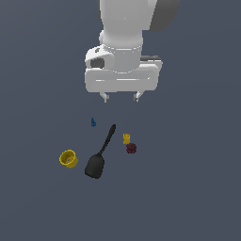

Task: Pick up a designated object from a clutter of objects.

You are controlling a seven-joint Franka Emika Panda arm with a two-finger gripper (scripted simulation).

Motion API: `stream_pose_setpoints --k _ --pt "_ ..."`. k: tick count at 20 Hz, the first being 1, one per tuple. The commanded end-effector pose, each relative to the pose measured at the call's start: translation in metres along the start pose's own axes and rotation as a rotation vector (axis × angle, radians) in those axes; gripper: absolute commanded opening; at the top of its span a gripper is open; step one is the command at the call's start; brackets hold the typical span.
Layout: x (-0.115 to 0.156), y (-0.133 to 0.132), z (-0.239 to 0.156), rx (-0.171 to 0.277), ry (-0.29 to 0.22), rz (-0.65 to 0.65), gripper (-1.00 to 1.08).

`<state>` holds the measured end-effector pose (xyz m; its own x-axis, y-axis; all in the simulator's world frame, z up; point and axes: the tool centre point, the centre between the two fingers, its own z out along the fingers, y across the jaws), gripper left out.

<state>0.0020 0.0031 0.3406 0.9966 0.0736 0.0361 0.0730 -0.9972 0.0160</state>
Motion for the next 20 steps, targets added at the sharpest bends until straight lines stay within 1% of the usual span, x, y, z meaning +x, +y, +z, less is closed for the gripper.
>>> stream_pose_setpoints --k 1,6,10,15,20 --pt "0.000 0.000 0.001 0.000 0.000 -0.001 1.00" --pt "0.001 -0.002 0.013 0.000 -0.002 0.000 1.00" --pt "0.003 -0.004 0.033 0.001 -0.005 0.002 1.00" --pt "0.005 -0.008 0.071 0.002 -0.009 0.005 1.00" --pt "0.001 -0.014 0.121 0.004 -0.016 0.008 1.00"
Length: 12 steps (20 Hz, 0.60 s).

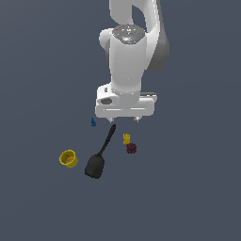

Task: Pick up a designated object from a clutter of objects.

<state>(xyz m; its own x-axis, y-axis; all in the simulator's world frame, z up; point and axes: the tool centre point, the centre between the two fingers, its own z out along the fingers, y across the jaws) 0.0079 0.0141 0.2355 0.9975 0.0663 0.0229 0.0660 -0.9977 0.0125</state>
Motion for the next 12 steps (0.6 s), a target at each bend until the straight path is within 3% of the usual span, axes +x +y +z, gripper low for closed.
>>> stream_pose_setpoints --k 1,12 --pt "-0.003 -0.004 0.027 0.001 -0.004 0.002 1.00" --pt "-0.029 -0.018 0.127 0.009 -0.017 0.009 1.00"
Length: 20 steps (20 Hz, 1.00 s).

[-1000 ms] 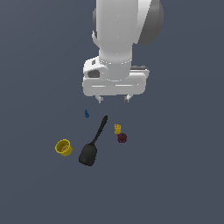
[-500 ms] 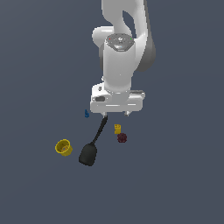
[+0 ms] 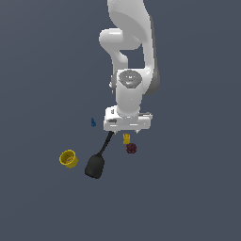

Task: Pick up a designated object from a clutter of objects.

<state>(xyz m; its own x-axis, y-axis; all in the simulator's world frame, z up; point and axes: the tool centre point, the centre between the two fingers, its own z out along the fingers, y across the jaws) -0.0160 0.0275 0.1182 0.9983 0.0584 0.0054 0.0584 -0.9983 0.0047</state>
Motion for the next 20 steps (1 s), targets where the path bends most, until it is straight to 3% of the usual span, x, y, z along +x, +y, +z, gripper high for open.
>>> stream_pose_setpoints --k 1,20 --pt "-0.006 -0.002 0.016 0.001 -0.001 0.001 1.00" --pt "-0.019 -0.007 0.060 0.005 -0.006 0.004 1.00"
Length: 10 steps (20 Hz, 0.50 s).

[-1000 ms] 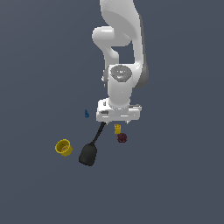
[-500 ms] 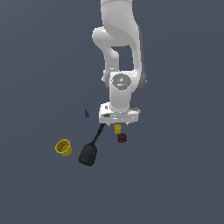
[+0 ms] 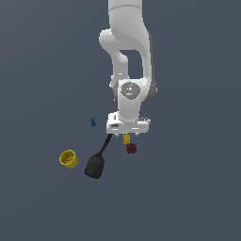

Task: Pick up a designated object from a clutter of objects.

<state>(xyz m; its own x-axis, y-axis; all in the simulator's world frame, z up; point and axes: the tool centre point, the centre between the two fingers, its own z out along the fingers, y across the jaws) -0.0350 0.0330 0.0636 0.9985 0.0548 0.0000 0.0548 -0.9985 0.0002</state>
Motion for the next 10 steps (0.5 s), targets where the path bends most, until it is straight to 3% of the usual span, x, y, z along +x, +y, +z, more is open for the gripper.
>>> stream_pose_setpoints --k 1,10 --pt "-0.001 0.000 0.010 0.000 -0.001 0.000 1.00" --pt "-0.001 0.000 0.041 0.000 0.000 0.000 1.00"
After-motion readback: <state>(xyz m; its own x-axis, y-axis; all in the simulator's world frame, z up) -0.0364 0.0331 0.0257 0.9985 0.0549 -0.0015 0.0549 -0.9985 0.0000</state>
